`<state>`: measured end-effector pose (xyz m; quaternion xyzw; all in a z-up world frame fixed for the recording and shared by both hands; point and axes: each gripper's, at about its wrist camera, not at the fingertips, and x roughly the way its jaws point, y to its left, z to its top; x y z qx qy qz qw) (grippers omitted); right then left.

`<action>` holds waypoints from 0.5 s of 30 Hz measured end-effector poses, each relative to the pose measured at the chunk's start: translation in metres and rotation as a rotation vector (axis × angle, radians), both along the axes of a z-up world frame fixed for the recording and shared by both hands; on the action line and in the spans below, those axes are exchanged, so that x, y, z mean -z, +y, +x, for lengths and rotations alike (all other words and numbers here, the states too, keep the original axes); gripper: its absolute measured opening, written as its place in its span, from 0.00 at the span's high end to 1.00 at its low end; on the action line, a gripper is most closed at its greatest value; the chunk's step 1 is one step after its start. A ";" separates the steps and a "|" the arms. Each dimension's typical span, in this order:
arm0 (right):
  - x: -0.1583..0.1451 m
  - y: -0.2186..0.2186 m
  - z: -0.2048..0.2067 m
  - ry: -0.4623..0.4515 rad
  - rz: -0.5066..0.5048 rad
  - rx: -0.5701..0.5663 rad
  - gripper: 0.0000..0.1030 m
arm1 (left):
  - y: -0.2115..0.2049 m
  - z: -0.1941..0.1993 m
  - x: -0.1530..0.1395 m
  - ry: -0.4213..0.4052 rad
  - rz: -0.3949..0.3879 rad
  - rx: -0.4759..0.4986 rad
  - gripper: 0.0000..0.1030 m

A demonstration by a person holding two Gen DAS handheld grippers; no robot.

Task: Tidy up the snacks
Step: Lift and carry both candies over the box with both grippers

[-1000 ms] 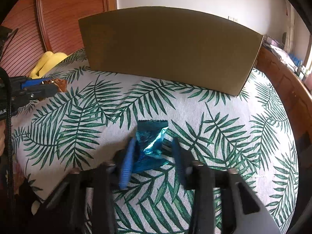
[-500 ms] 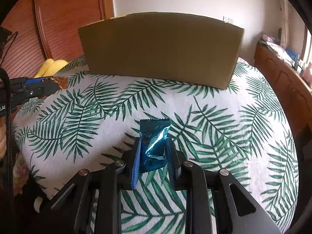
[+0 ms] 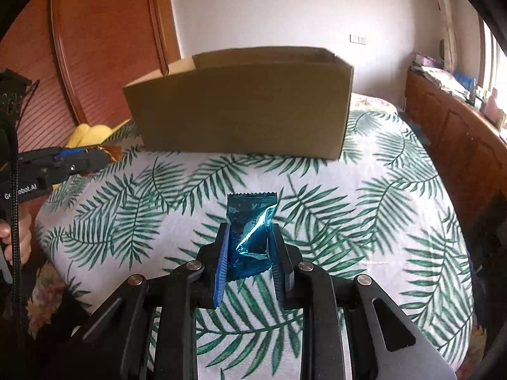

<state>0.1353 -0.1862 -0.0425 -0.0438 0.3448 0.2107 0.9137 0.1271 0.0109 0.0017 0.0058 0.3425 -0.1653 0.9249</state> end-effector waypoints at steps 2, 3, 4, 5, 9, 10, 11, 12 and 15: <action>-0.006 -0.003 0.001 -0.011 0.006 0.000 0.78 | -0.003 0.003 -0.003 -0.004 -0.003 0.003 0.79; -0.009 -0.004 0.002 -0.016 0.009 0.000 0.78 | -0.004 0.005 -0.005 -0.006 -0.004 0.002 0.79; -0.012 -0.006 0.003 -0.022 0.012 -0.001 0.78 | -0.005 0.008 -0.008 -0.010 -0.009 0.002 0.79; -0.015 -0.007 0.004 -0.028 0.017 -0.003 0.78 | -0.006 0.010 -0.010 -0.012 -0.014 0.003 0.79; -0.028 -0.010 0.012 -0.055 0.021 -0.008 0.78 | -0.009 0.021 -0.020 -0.031 -0.020 0.006 0.79; -0.032 -0.011 0.015 -0.063 0.022 -0.009 0.78 | -0.010 0.025 -0.024 -0.039 -0.023 0.007 0.79; -0.036 -0.012 0.018 -0.072 0.025 -0.010 0.78 | -0.011 0.027 -0.027 -0.045 -0.026 0.008 0.79; -0.039 -0.012 0.020 -0.079 0.026 -0.011 0.78 | -0.011 0.031 -0.030 -0.051 -0.029 0.009 0.79; -0.049 -0.014 0.028 -0.102 0.032 -0.012 0.78 | -0.012 0.042 -0.041 -0.071 -0.036 0.008 0.79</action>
